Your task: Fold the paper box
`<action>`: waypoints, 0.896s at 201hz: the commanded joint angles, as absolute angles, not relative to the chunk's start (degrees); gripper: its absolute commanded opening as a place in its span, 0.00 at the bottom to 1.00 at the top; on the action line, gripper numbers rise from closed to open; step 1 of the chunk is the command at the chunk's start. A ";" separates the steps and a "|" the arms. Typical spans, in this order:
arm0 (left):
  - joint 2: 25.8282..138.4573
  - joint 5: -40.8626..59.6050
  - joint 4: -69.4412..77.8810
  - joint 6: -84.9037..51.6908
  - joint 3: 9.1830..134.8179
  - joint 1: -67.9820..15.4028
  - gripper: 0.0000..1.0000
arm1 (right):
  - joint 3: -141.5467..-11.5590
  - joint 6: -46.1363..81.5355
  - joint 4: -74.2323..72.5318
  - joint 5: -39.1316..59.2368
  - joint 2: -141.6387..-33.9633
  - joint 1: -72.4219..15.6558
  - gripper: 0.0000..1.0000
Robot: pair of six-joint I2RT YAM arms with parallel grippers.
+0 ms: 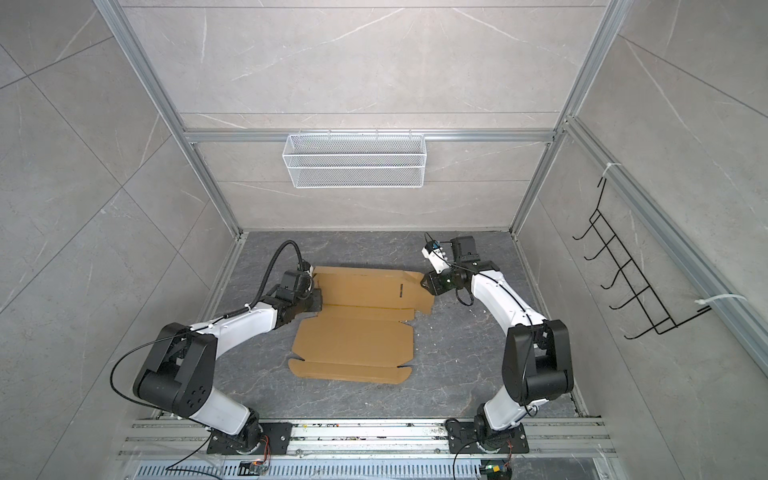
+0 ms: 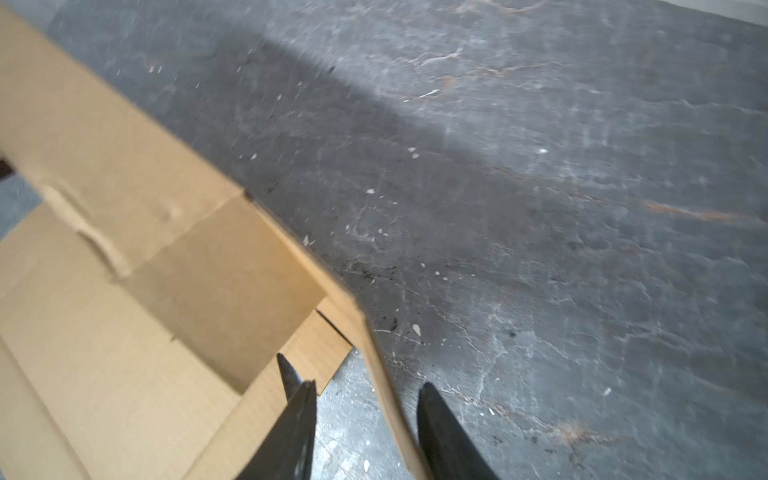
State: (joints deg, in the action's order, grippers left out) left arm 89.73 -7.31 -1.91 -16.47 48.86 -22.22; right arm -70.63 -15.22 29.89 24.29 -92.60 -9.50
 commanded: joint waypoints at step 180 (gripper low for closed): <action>83.00 -16.19 6.88 -22.15 40.26 -24.32 0.00 | -66.64 -6.87 30.88 21.22 -82.80 -19.65 0.06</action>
State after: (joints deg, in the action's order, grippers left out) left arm 84.44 -12.58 4.73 -23.31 40.80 -23.27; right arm -67.68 -7.64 31.97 19.57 -85.08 -16.36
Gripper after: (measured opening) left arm 0.089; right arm 0.063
